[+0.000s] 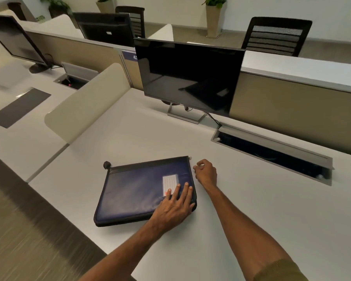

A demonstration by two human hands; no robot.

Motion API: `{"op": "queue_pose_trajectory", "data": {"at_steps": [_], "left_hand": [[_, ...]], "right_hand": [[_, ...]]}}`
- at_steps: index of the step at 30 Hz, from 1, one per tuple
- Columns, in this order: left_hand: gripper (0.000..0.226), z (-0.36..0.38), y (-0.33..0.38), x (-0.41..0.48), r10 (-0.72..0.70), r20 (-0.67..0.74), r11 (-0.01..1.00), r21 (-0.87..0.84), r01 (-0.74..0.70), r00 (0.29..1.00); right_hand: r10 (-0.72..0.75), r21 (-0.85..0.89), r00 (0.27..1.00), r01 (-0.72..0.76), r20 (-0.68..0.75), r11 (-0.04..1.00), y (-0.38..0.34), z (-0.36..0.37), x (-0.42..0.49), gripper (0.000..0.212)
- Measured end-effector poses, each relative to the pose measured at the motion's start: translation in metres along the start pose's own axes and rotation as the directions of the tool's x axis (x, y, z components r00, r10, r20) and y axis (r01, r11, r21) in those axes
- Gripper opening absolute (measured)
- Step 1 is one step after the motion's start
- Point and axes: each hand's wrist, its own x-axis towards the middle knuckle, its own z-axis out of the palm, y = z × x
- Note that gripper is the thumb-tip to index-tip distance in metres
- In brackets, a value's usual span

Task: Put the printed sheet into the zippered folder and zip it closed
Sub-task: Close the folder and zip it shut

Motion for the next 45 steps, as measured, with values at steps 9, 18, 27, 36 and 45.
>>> {"op": "queue_pose_trajectory", "data": {"at_steps": [9, 18, 27, 36, 45], "left_hand": [[0.071, -0.015, 0.033, 0.019, -0.034, 0.026, 0.999, 0.03, 0.033, 0.999], [0.058, -0.051, 0.084, 0.039, -0.034, -0.036, 0.995, 0.089, 0.037, 0.999], [0.048, -0.074, 0.096, 0.055, 0.01, -0.09, 0.999, 0.036, -0.007, 0.996], [0.055, -0.043, -0.045, 0.032, -0.209, -0.136, 0.975, -0.101, 0.197, 0.968], [0.071, -0.012, -0.122, -0.002, -0.184, -0.042, 0.92, -0.36, 0.157, 0.982]], "right_hand": [[0.101, 0.1, 0.995, -0.1, -0.003, 0.99, 0.062, -0.022, -0.06, 0.023], [0.299, 0.503, 0.923, -0.384, 0.243, 0.774, 0.11, -0.032, -0.138, 0.023], [0.331, 0.613, 0.869, -0.494, 0.367, 0.617, 0.092, 0.025, -0.164, 0.028], [0.434, 0.093, 0.874, -0.424, -0.22, 0.901, 0.081, -0.002, -0.149, 0.041], [0.406, 0.049, 0.841, -0.418, -0.358, 0.907, 0.045, 0.013, -0.15, 0.036]]}}
